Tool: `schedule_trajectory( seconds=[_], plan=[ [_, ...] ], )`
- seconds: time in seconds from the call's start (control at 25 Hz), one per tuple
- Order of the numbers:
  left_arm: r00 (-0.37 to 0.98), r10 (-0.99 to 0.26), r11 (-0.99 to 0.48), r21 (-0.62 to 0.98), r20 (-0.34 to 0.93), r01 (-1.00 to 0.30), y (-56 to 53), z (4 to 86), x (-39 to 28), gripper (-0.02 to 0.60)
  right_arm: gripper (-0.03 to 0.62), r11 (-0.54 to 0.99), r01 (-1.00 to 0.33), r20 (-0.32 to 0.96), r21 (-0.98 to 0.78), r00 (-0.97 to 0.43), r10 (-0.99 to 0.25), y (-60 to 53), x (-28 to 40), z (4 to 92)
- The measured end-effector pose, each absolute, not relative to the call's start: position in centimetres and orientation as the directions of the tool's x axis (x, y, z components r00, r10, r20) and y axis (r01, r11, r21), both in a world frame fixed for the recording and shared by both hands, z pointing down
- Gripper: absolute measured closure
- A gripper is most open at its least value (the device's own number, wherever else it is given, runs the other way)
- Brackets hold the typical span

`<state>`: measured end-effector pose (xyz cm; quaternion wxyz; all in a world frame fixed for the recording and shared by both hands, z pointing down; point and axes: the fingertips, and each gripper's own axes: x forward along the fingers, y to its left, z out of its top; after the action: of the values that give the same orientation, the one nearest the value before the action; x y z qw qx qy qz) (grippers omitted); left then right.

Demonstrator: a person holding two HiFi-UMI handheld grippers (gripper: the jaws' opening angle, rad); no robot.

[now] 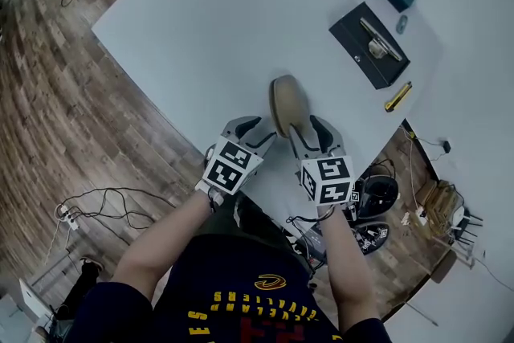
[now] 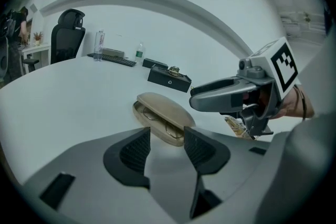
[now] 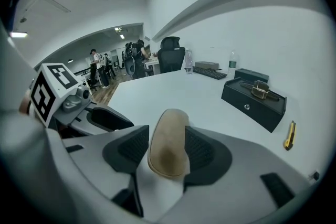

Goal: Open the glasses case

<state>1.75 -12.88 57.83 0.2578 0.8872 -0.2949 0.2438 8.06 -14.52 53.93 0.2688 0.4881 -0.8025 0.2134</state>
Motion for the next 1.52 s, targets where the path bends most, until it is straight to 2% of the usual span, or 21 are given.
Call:
schedule_trajectory(
  seconds=[0.4, 0.76, 1.24, 1.36, 1.52],
  plan=[
    [0.713, -0.379, -0.63, 0.4, 0.589, -0.665, -13.9, 59.7, 1.9, 0.368, 0.342, 0.564, -0.819, 0.676, 0.103, -0.359, -0.643, -12.4, 6.1, 56.2],
    [0.721, -0.365, -0.613, 0.43, 0.589, -0.662, -14.1, 60.2, 3.1, 0.368, 0.341, 0.564, -0.773, 0.685, 0.291, -0.244, -0.687, -12.2, 6.7, 57.5],
    [0.721, -0.347, -0.547, 0.495, 0.599, -0.675, -13.9, 61.2, 3.7, 0.378, 0.345, 0.556, -0.769, 0.696, 0.316, -0.21, -0.686, -11.9, 7.3, 58.8],
    [0.717, -0.345, -0.544, 0.494, 0.605, -0.678, -14.0, 61.4, 3.7, 0.383, 0.373, 0.549, -0.779, 0.694, 0.305, -0.213, -0.688, -11.9, 7.3, 58.7],
    [0.716, -0.338, -0.542, 0.496, 0.61, -0.678, -14.0, 61.7, 3.9, 0.385, 0.379, 0.54, -0.792, 0.691, 0.286, -0.22, -0.689, -12.0, 7.5, 58.5]
  ],
)
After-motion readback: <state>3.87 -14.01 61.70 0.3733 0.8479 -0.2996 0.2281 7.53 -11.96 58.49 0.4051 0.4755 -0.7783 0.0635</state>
